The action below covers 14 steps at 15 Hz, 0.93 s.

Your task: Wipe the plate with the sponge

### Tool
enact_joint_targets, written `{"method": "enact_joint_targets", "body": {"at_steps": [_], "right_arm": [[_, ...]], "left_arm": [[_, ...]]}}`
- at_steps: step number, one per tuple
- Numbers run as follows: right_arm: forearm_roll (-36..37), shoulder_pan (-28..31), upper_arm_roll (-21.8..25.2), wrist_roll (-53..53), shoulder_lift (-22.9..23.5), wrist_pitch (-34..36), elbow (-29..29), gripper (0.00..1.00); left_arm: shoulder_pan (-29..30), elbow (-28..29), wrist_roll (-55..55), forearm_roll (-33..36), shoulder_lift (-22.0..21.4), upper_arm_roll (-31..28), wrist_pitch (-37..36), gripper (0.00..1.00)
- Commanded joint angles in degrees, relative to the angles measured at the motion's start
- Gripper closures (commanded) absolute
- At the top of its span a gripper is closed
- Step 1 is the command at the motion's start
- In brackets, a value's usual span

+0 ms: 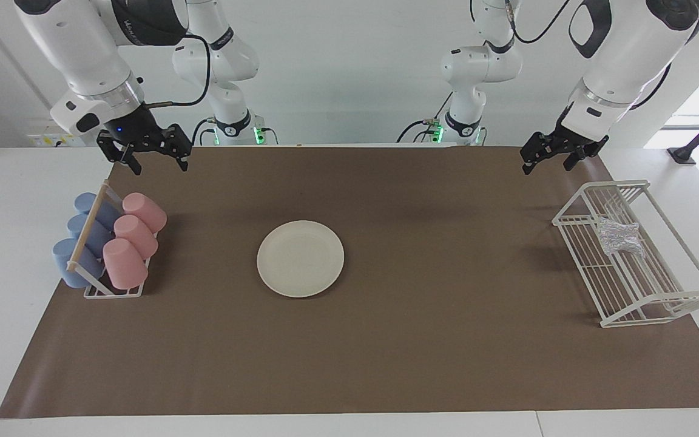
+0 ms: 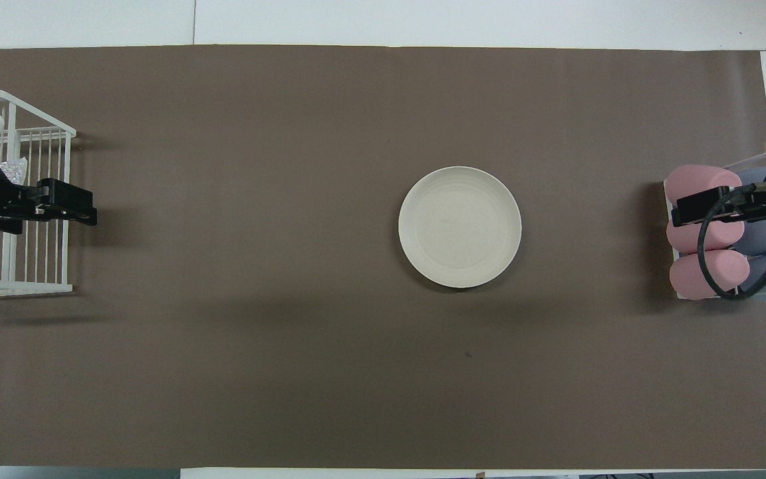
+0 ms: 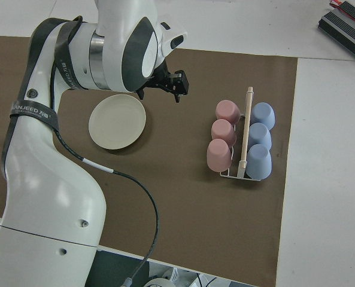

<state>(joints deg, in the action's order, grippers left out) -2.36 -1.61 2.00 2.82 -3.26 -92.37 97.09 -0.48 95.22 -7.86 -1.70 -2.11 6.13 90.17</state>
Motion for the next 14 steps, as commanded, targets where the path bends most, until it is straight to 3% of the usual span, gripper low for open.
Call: {"method": "enact_joint_targets", "body": {"at_steps": [1,14], "right_arm": [[1.1,0.6,-0.4,1.1,-0.9,1.0,0.5,0.0],[1.1,0.8,-0.3,1.1,-0.9,1.0,0.5,0.0]], "left_arm": [[-0.2,0.0,0.2,0.4,-0.3,-0.1,-0.9,0.0],[0.1,0.5,-0.4,0.6,-0.3,-0.2,-0.6,0.0]]}}
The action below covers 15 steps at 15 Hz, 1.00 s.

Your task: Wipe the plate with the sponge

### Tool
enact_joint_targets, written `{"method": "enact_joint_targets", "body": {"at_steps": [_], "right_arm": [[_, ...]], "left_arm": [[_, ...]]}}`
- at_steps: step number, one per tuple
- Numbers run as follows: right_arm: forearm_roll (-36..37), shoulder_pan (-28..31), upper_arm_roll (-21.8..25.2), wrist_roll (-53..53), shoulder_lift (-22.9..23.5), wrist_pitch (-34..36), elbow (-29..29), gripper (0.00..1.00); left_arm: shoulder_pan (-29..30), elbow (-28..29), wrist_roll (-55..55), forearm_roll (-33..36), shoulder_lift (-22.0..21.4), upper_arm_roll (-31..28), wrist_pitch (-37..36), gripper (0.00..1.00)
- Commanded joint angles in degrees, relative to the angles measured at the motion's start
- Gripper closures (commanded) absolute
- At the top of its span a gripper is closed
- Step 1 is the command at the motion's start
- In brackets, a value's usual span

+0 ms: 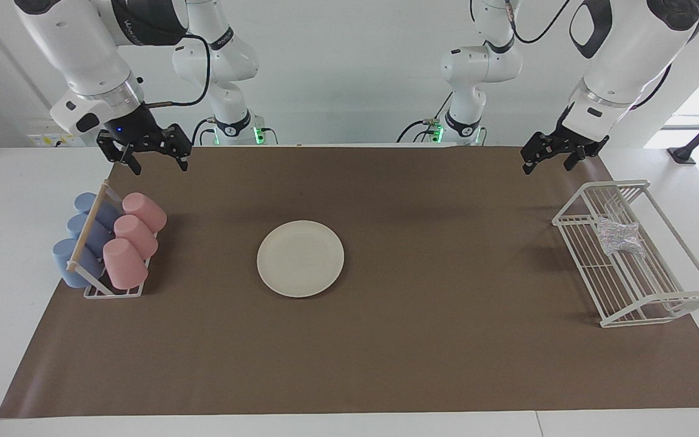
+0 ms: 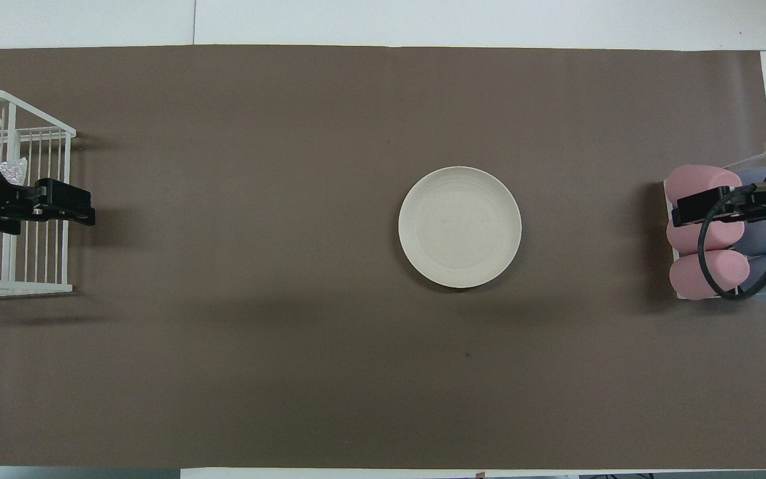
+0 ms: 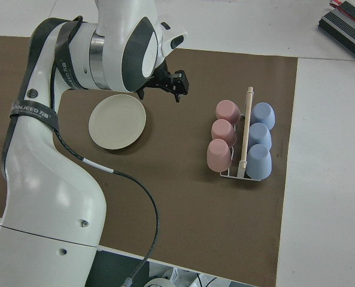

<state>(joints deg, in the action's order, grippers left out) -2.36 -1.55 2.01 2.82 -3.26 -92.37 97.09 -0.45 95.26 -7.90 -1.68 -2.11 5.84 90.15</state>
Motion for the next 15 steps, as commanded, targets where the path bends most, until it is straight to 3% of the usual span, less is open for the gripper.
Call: {"method": "enact_joint_targets", "body": {"at_steps": [1,4,11,15], "right_arm": [[1.1,0.7,-0.4,1.1,-0.9,1.1,0.5,0.0],[1.1,0.7,-0.4,1.1,-0.9,1.1,0.5,0.0],[1.1,2.1,0.1,-0.2,-1.1,1.7,0.9,0.0],[1.1,1.5,-0.6,-16.2,-1.1,1.3,0.8,0.0]], "left_arm": [[-0.2,0.8,-0.3,2.6,-0.3,0.2,-0.7,0.0],[-3.0,1.3,-0.3,13.3,1.0,0.7,-0.1,0.0],[-6.4,2.2,-0.3,40.2,12.7,0.7,5.8,0.0],[-6.1,2.7,-0.6,51.0,18.5,0.5,7.4,0.0]]}}
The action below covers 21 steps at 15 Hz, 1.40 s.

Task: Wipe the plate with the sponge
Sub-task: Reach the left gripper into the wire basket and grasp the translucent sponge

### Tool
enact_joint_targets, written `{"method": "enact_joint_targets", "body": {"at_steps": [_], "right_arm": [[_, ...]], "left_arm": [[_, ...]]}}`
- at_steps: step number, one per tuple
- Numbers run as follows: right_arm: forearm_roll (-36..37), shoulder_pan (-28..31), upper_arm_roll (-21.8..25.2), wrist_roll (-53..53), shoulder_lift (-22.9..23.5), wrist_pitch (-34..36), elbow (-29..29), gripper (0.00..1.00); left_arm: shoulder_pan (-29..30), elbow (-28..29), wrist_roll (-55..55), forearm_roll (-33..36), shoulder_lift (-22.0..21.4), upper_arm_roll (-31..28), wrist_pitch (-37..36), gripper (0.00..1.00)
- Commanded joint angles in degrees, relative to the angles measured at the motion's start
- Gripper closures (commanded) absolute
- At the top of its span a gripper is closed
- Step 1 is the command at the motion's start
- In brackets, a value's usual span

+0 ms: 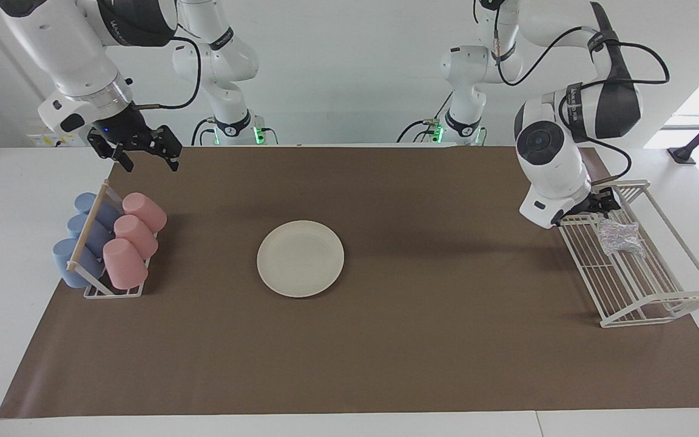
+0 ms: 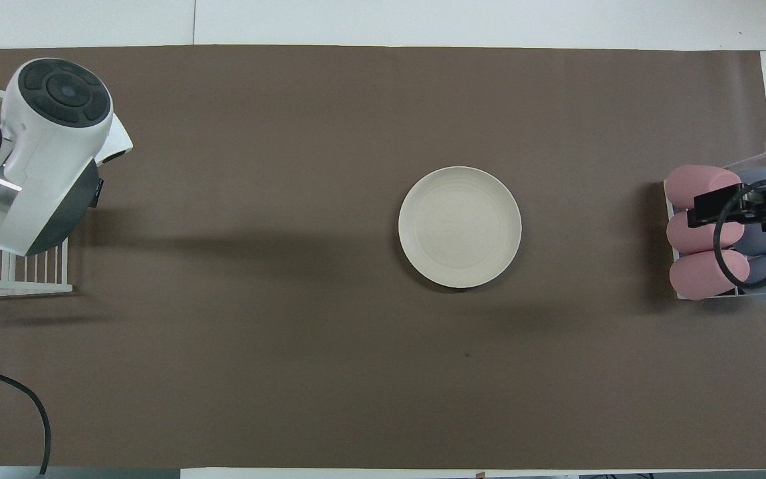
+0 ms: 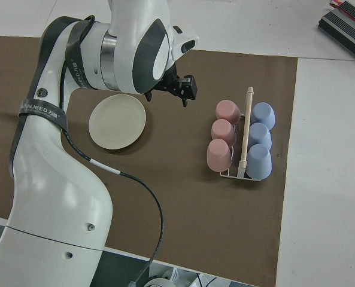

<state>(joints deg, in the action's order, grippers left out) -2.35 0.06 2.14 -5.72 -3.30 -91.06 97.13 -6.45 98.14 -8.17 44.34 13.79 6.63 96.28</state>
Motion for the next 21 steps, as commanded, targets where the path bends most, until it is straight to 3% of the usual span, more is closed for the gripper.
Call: {"method": "enact_joint_targets", "body": {"at_steps": [1,3,6,9,10,11,14,21], "right_arm": [[1.1,-0.1,-0.8,-11.9,-1.0,0.0,0.5,0.0],[1.0,-1.3,-0.9,-16.7,-1.4,1.0,1.2,0.0],[0.9,-2.0,-0.8,-18.3,-1.9,3.6,1.5,0.0],[0.4,-2.2,-1.0,-33.9,-1.5,-1.7,1.4,0.0],[0.2,-2.2,-1.8,-36.7,-1.6,-1.3,1.4,0.0],[0.2,-2.2,-3.4,-37.7,-1.7,-0.5,1.5,0.0],[0.2,-2.2,-4.2,-38.4,-2.0,1.1,1.8,0.0],[0.1,-2.1,-4.2,-41.8,-2.0,-2.0,2.1,0.0]], "left_arm": [[-0.1,-0.3,-0.4,7.6,3.3,-0.2,1.3,0.0],[-0.1,-0.5,-0.6,12.4,5.7,-0.3,1.6,0.0],[1.3,-0.1,-6.4,13.5,6.2,-0.4,0.9,0.0],[1.4,-0.1,-8.7,13.3,6.1,-0.4,-0.6,0.0],[1.4,-0.1,-9.1,13.2,6.1,-0.5,-0.8,0.05],[1.4,-0.1,-10.1,13.2,6.1,-0.4,-1.3,0.17],[1.4,-0.1,-12.6,13.1,6.1,-0.3,-1.4,0.98],[1.5,-0.5,-12.5,12.6,6.1,-0.2,-0.7,1.0]]}}
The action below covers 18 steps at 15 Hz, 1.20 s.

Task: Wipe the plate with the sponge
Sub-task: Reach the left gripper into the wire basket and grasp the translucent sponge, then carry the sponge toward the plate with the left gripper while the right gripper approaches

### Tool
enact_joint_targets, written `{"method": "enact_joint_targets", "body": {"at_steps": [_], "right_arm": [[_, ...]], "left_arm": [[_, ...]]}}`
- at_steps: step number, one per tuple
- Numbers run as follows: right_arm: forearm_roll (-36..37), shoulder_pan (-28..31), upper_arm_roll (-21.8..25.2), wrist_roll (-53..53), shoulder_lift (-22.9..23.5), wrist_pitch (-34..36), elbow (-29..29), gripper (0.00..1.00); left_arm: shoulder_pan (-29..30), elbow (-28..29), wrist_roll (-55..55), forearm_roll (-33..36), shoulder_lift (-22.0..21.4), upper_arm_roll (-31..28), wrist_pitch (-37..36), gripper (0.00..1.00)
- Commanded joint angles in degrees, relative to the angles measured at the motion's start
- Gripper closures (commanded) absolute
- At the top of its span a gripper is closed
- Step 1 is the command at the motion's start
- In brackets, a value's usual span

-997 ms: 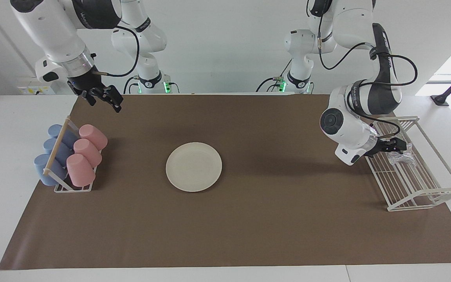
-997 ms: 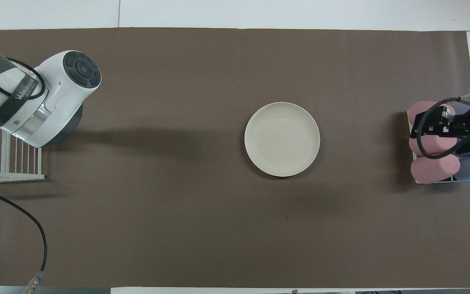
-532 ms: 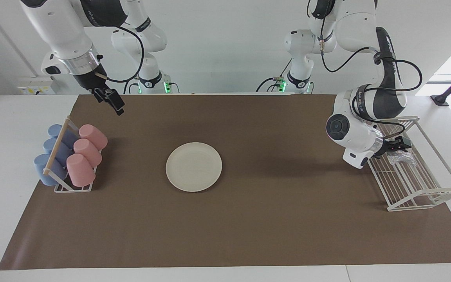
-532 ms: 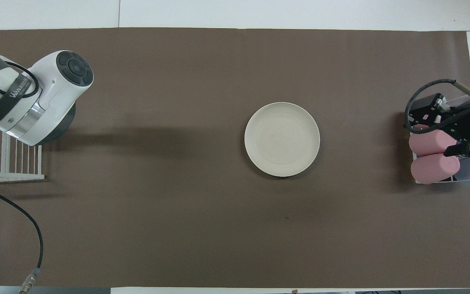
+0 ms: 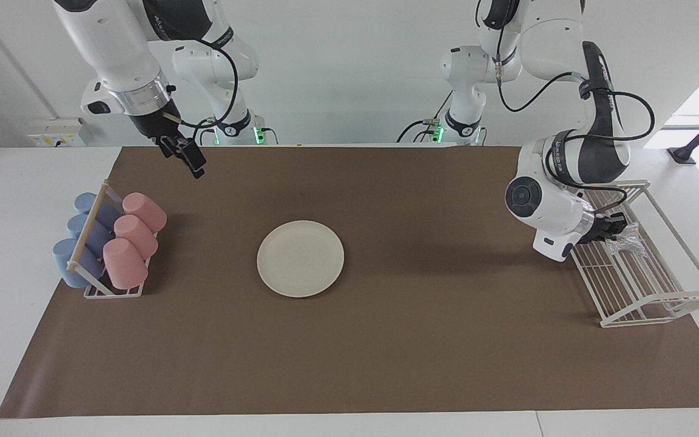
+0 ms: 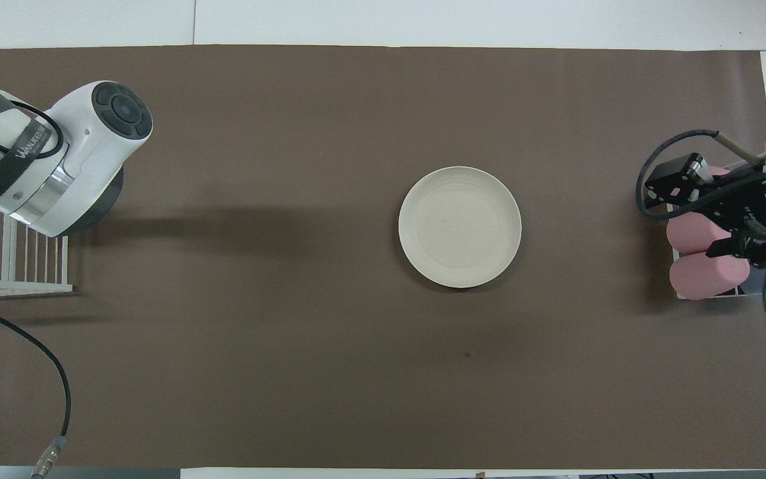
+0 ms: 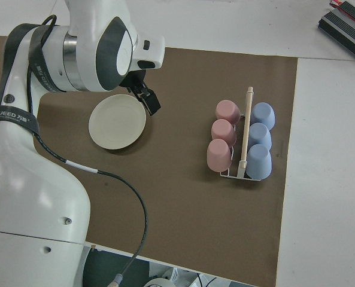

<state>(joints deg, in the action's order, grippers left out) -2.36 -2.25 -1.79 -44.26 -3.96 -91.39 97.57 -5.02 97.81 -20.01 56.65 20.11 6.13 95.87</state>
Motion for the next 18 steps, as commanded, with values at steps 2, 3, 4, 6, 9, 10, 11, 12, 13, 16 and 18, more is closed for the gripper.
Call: {"method": "enact_joint_targets", "body": {"at_steps": [2,3,4,6,9,10,11,12,13,16,18], "right_arm": [[-0.5,0.1,-0.4,-10.5,-1.5,-0.3,1.9,0.0],[-2.2,0.1,-1.0,-15.0,-1.6,0.9,1.8,0.0],[-4.7,0.2,-1.0,-18.7,-1.7,1.2,1.8,0.0],[-8.6,0.1,-1.6,-23.5,-1.7,1.7,1.5,0.0],[-8.8,0.1,-3.2,-28.7,-1.9,3.5,1.6,0.0],[-8.8,0.1,-3.2,-29.9,-1.9,3.5,1.6,0.0],[-8.8,0.1,-3.2,-31.0,-1.8,3.5,1.6,0.0],[-8.8,0.1,-3.4,-31.1,-1.8,3.5,1.6,0.0],[-8.8,0.1,-3.7,-31.1,-1.9,3.5,1.7,0.0],[-8.9,0.1,-6.1,-37.1,-1.8,3.0,1.0,0.0],[-8.7,0.1,-8.3,-46.0,-1.5,2.2,-0.2,0.0]], "left_arm": [[0.1,-0.4,-0.4,0.0,-0.8,0.4,-0.5,1.0],[0.1,-1.5,-0.2,-2.0,-1.1,0.4,-0.5,1.0],[0.1,-4.4,0.0,-6.4,-1.7,0.3,-1.2,1.0],[-0.4,-10.5,0.0,-13.5,-1.9,0.4,-6.6,1.0],[-0.7,-17.8,0.0,-26.7,-2.0,1.3,-13.2,1.0],[-0.6,-19.5,-0.1,-31.4,-2.0,1.3,-14.5,1.0],[-0.3,-20.3,-0.3,-36.9,-2.4,1.1,-15.9,1.0],[0.1,-20.4,-0.7,-43.7,-4.5,0.6,-16.2,1.0],[0.4,-20.3,-0.7,-50.2,-6.7,-0.1,-16.2,1.0],[4.6,-19.9,-0.9,-68.6,-9.3,-0.9,-16.4,1.0],[5.0,-17.8,-2.0,-77.4,-10.0,-1.1,-16.3,1.0]]}}
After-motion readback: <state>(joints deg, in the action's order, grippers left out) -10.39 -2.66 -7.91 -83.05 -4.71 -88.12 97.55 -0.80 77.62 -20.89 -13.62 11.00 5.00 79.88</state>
